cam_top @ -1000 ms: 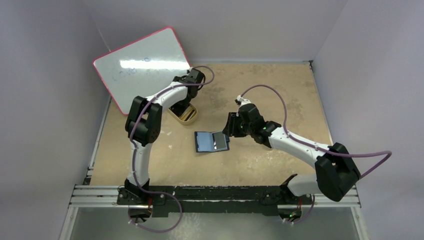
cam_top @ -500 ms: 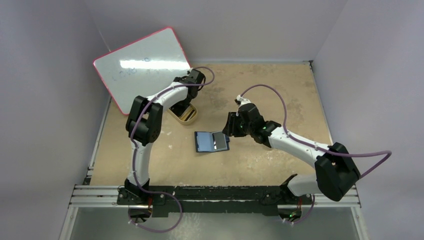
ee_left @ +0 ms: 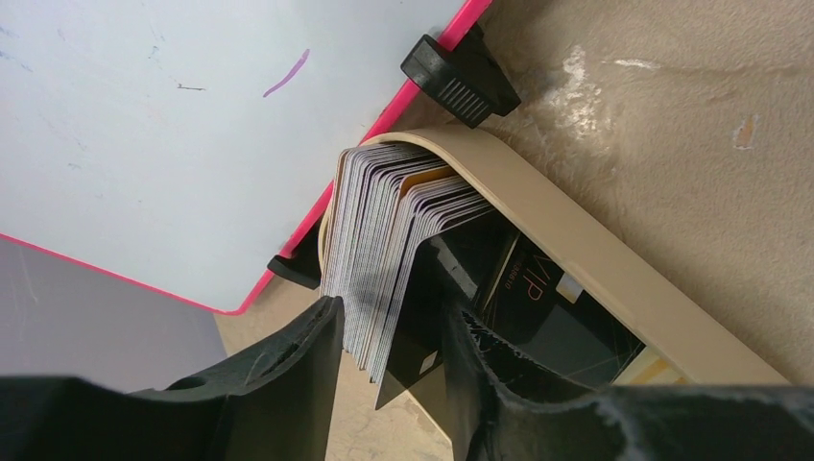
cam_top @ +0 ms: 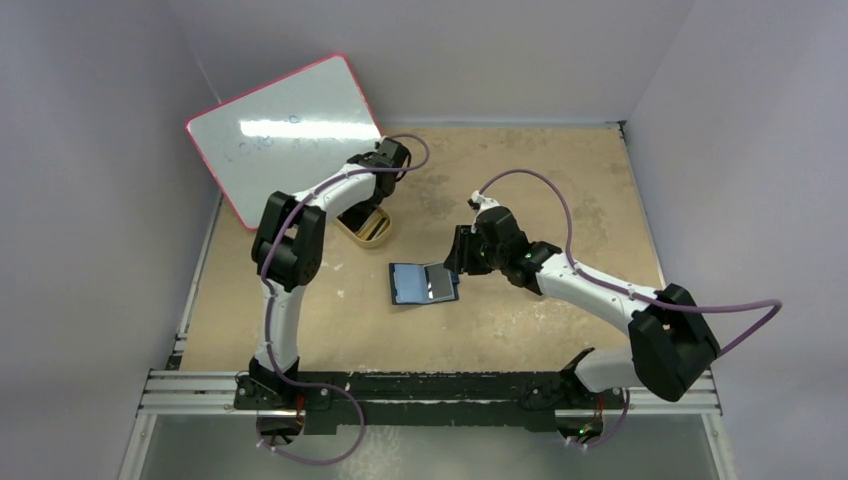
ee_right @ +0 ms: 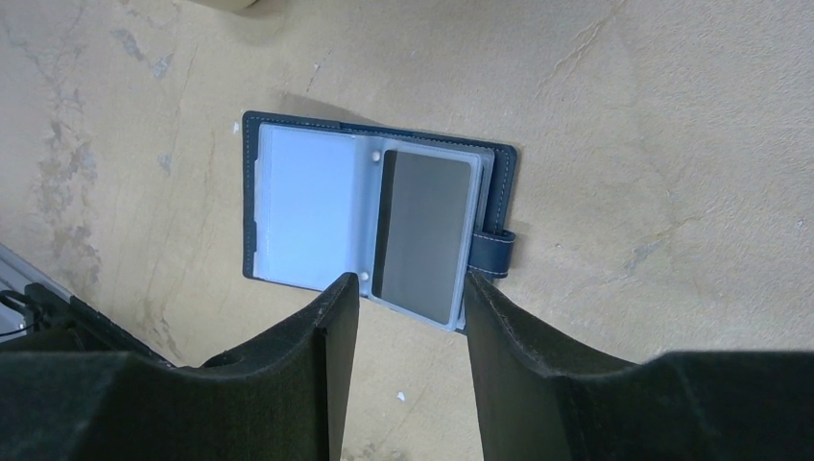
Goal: Put the credit cards into the card holder
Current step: Pick up the credit card from the storage box, then insert the credit card into the card holder.
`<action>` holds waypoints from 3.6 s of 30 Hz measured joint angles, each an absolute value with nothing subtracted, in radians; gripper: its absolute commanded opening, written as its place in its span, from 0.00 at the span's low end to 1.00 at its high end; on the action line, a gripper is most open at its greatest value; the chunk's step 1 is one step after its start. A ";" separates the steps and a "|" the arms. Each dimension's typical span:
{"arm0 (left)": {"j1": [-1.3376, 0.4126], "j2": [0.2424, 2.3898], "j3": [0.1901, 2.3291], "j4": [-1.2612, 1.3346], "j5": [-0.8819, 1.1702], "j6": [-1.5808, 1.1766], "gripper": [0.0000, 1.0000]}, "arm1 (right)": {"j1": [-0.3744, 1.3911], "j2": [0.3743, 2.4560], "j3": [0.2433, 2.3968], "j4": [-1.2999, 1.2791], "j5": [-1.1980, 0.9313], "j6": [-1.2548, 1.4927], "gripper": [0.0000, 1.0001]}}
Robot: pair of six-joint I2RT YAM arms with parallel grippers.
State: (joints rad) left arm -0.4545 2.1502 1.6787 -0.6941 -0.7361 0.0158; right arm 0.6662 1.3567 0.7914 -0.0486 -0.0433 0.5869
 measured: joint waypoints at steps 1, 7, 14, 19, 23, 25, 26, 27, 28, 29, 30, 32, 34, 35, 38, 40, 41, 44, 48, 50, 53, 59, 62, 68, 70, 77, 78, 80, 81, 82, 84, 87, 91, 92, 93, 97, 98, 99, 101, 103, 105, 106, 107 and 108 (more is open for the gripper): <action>-0.455 2.150 1.679 -0.696 -0.736 0.017 0.38 | 0.666 1.357 0.791 -0.048 -0.044 0.586 0.47; -0.455 2.150 1.682 -0.698 -0.735 0.020 0.30 | 0.666 1.363 0.791 -0.048 -0.044 0.583 0.47; -0.457 2.150 1.702 -0.721 -0.723 0.018 0.14 | 0.666 1.369 0.791 -0.048 -0.044 0.582 0.47; -0.458 2.148 1.728 -0.749 -0.660 0.006 0.02 | 0.666 1.369 0.791 -0.048 -0.045 0.582 0.47; -0.458 2.119 1.742 -0.788 -0.574 -0.025 0.00 | 0.666 1.368 0.791 -0.048 -0.045 0.582 0.47; -0.458 2.092 1.746 -0.804 -0.542 -0.045 0.00 | 0.666 1.368 0.793 -0.048 -0.048 0.582 0.47; -0.457 2.078 1.747 -0.811 -0.530 -0.054 0.00 | 0.666 1.368 0.794 -0.048 -0.054 0.582 0.47; -0.456 2.058 1.748 -0.822 -0.516 -0.068 0.00 | 0.666 1.368 0.797 -0.050 -0.070 0.582 0.47; -0.456 2.041 1.748 -0.828 -0.505 -0.076 0.00 | 0.666 1.368 0.801 -0.049 -0.083 0.582 0.47; -0.455 2.021 1.748 -0.834 -0.491 -0.090 0.00 | 0.666 1.367 0.805 -0.049 -0.097 0.582 0.47; -0.454 2.000 1.748 -0.839 -0.474 -0.102 0.00 | 0.666 1.365 0.808 -0.046 -0.109 0.582 0.47; -0.452 1.956 1.746 -0.844 -0.440 -0.130 0.00 | 0.666 1.349 0.810 -0.038 -0.132 0.584 0.47; -0.451 1.876 1.709 -0.825 -0.374 -0.173 0.00 | 0.666 1.323 0.809 -0.024 -0.150 0.591 0.46; -0.451 1.863 1.703 -0.825 -0.364 -0.176 0.00 | 0.666 1.302 0.809 -0.009 -0.154 0.596 0.46; -0.451 1.756 1.617 -0.769 -0.244 -0.231 0.00 | 0.666 1.225 0.794 0.057 -0.160 0.611 0.46; -0.451 1.681 1.542 -0.727 -0.149 -0.277 0.00 | 0.666 1.167 0.776 0.107 -0.161 0.623 0.46; -0.451 1.647 1.503 -0.701 -0.099 -0.300 0.00 | 0.666 1.142 0.769 0.129 -0.161 0.630 0.46; -0.451 1.560 1.388 -0.621 0.046 -0.365 0.00 | 0.666 1.098 0.756 0.184 -0.161 0.648 0.46; -0.451 1.458 1.235 -0.485 0.237 -0.469 0.00 | 0.666 1.074 0.755 0.231 -0.178 0.671 0.43; -0.451 1.405 1.142 -0.377 0.342 -0.545 0.00 | 0.665 1.069 0.755 0.248 -0.189 0.683 0.42; -0.452 1.333 1.001 -0.191 0.470 -0.681 0.00 | 0.664 1.058 0.755 0.261 -0.202 0.706 0.42; -0.451 1.232 0.801 0.113 0.612 -0.926 0.00 | 0.653 1.042 0.755 0.276 -0.205 0.736 0.43; -0.451 1.209 0.768 0.202 0.646 -0.998 0.00 | 0.652 1.056 0.765 0.275 -0.223 0.743 0.43; -0.451 1.126 0.724 0.286 0.653 -1.075 0.00 | 0.645 1.085 0.795 0.266 -0.229 0.743 0.44; -0.451 1.113 0.709 0.327 0.655 -1.106 0.00 | 0.640 1.087 0.800 0.266 -0.233 0.744 0.43; -0.451 1.111 0.662 0.437 0.664 -1.195 0.00 | 0.634 1.087 0.802 0.295 -0.304 0.760 0.33; -0.451 1.111 0.660 0.445 0.664 -1.198 0.00 | 0.634 1.087 0.802 0.303 -0.316 0.765 0.31; -0.451 1.111 0.656 0.463 0.662 -1.212 0.00 | 0.634 1.087 0.802 0.312 -0.335 0.769 0.28; -0.451 1.111 0.654 0.471 0.662 -1.221 0.00 | 0.634 1.087 0.802 0.317 -0.341 0.771 0.25; -0.451 1.111 0.651 0.483 0.662 -1.228 0.00 | 0.633 1.087 0.801 0.321 -0.345 0.771 0.22; -0.451 1.113 0.640 0.514 0.663 -1.246 0.00 | 0.630 1.087 0.800 0.330 -0.356 0.774 0.14; -0.451 1.114 0.635 0.533 0.662 -1.264 0.04 | 0.624 1.087 0.795 0.344 -0.359 0.779 0.01; -0.448 1.113 0.636 0.467 0.639 -1.227 0.26 | 0.622 1.078 0.788 0.359 -0.360 0.789 0.00; -0.448 1.112 0.638 0.427 0.628 -1.207 0.30 | 0.623 1.074 0.782 0.360 -0.360 0.788 0.00; -0.449 1.112 0.638 0.395 0.619 -1.188 0.34 | 0.624 1.071 0.775 0.359 -0.360 0.788 0.00; -0.449 1.110 0.649 0.231 0.561 -1.108 0.41 | 0.614 1.072 0.756 0.345 -0.355 0.781 0.00; -0.449 1.110 0.652 0.196 0.545 -1.087 0.41 | 0.614 1.073 0.751 0.342 -0.353 0.778 0.00; -0.449 1.109 0.657 0.152 0.522 -1.062 0.42 | 0.613 1.073 0.745 0.341 -0.350 0.775 0.00; -0.449 1.108 0.664 0.062 0.467 -1.008 0.42 | 0.612 1.077 0.738 0.338 -0.347 0.769 0.00; -0.449 1.108 0.664 -0.009 0.417 -0.969 0.42 | 0.610 1.091 0.729 0.339 -0.338 0.764 0.00; -0.449 1.111 0.656 -0.052 0.380 -0.944 0.42 | 0.609 1.118 0.714 0.346 -0.332 0.761 0.00; -0.449 1.114 0.649 -0.056 0.371 -0.937 0.42 | 0.609 1.136 0.703 0.349 -0.332 0.762 0.00; -0.449 1.120 0.638 -0.058 0.361 -0.931 0.42 | 0.609 1.156 0.691 0.351 -0.331 0.762 0.00; -0.449 1.129 0.626 -0.062 0.353 -0.927 0.42 | 0.609 1.174 0.681 0.353 -0.331 0.762 0.00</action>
State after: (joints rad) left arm -0.4488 1.1286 0.6262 -0.0616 0.3531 -0.9272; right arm 0.6094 1.1740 0.6807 0.3531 -0.3313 0.7620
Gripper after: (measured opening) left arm 0.418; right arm 0.005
